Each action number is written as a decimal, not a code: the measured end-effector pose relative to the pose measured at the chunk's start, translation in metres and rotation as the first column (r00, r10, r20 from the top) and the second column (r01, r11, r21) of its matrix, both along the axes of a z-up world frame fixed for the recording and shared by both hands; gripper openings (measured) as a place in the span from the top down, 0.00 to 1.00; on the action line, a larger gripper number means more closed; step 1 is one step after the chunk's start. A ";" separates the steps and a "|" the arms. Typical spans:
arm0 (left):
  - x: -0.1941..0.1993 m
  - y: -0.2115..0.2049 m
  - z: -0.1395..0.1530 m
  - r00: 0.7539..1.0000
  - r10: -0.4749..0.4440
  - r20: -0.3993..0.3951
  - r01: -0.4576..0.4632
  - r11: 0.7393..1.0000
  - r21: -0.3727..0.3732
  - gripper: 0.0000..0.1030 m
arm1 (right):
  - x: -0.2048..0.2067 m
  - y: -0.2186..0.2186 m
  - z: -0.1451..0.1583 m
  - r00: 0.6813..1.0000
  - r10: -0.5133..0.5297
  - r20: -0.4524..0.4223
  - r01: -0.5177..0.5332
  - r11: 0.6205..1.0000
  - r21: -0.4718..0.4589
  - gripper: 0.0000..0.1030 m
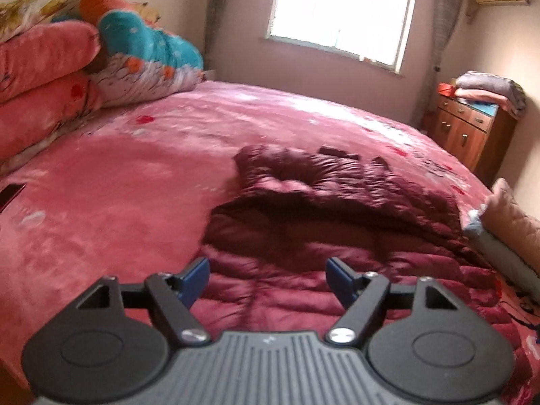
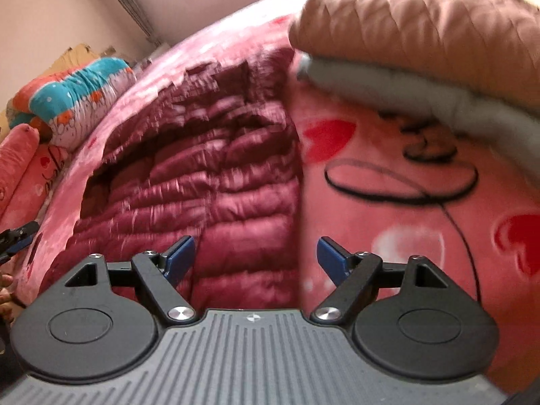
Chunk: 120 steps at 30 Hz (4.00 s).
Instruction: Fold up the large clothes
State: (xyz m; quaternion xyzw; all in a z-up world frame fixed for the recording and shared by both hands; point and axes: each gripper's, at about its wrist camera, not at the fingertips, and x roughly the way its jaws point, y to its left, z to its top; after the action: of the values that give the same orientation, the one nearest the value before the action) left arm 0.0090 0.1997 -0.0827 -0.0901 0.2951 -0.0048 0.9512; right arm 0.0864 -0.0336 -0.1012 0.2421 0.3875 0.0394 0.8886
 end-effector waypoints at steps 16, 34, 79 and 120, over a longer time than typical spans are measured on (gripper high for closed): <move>0.005 0.062 -0.046 0.985 0.002 -0.174 -0.021 0.994 -0.110 0.26 | 0.003 -0.007 -0.024 0.955 0.162 -0.250 -0.140 0.985 0.104 0.02; 0.010 0.047 -0.065 0.935 -0.161 -0.315 0.082 0.965 -0.250 0.27 | 0.009 0.020 -0.038 0.873 0.360 -0.331 -0.323 0.933 0.160 0.14; -0.007 -0.013 -0.039 0.925 -0.220 -0.309 0.243 0.969 0.038 0.82 | 0.017 0.029 -0.036 0.908 0.332 -0.256 -0.295 0.940 0.173 0.73; -0.040 0.002 0.026 0.967 -0.239 -0.083 0.243 0.969 0.036 0.92 | -0.021 -0.011 0.003 0.966 0.216 0.144 -0.256 0.882 0.395 0.83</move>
State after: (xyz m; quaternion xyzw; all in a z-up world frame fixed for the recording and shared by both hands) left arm -0.0306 0.2016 -0.0565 -0.0316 0.3408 -0.1102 0.9331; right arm 0.0652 -0.0446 -0.0985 0.3720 0.3542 0.2392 0.8240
